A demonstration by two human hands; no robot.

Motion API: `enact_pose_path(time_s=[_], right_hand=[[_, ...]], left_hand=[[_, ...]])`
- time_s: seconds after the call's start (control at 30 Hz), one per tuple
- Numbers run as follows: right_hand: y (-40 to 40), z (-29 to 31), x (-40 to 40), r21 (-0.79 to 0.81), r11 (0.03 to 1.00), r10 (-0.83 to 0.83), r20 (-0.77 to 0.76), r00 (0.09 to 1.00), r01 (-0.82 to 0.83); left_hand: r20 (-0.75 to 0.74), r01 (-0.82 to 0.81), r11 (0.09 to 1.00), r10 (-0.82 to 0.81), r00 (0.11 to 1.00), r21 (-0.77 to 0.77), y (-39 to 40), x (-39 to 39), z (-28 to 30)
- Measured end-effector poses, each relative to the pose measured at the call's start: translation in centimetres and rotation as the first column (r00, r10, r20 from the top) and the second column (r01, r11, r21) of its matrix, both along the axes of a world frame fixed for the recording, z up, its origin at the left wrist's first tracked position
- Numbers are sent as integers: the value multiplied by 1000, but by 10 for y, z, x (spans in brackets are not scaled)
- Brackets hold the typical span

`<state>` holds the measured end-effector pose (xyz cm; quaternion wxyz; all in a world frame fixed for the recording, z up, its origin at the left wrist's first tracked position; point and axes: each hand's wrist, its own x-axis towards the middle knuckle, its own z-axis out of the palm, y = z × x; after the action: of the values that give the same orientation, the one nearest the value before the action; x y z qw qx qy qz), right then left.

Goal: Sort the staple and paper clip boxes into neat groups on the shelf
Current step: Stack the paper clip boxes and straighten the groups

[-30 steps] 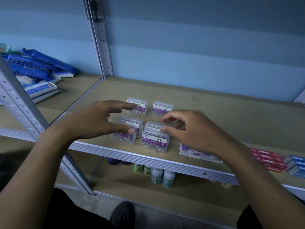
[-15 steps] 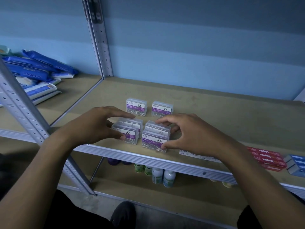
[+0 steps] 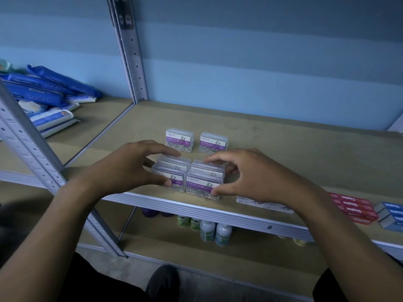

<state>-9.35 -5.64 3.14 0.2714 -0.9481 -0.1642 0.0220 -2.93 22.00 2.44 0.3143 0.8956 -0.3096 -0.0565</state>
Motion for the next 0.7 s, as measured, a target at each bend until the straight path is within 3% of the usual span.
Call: enact_pose_path(time_s=[0.1,0.33,0.7], right_hand=[[-3,4,1,53,998,-38,26,999,37],[-5,-1,24,65,985,-168,176,970,159],[-6,-20,53,18,965,-261,183,948,262]], left_hand=[[-42,-42,998,40,998,-53,1,0,6],[115,-193,957,222,968,-219,-8,25,13],[-24,-170,974,168,985,-151,-14,72,-12]])
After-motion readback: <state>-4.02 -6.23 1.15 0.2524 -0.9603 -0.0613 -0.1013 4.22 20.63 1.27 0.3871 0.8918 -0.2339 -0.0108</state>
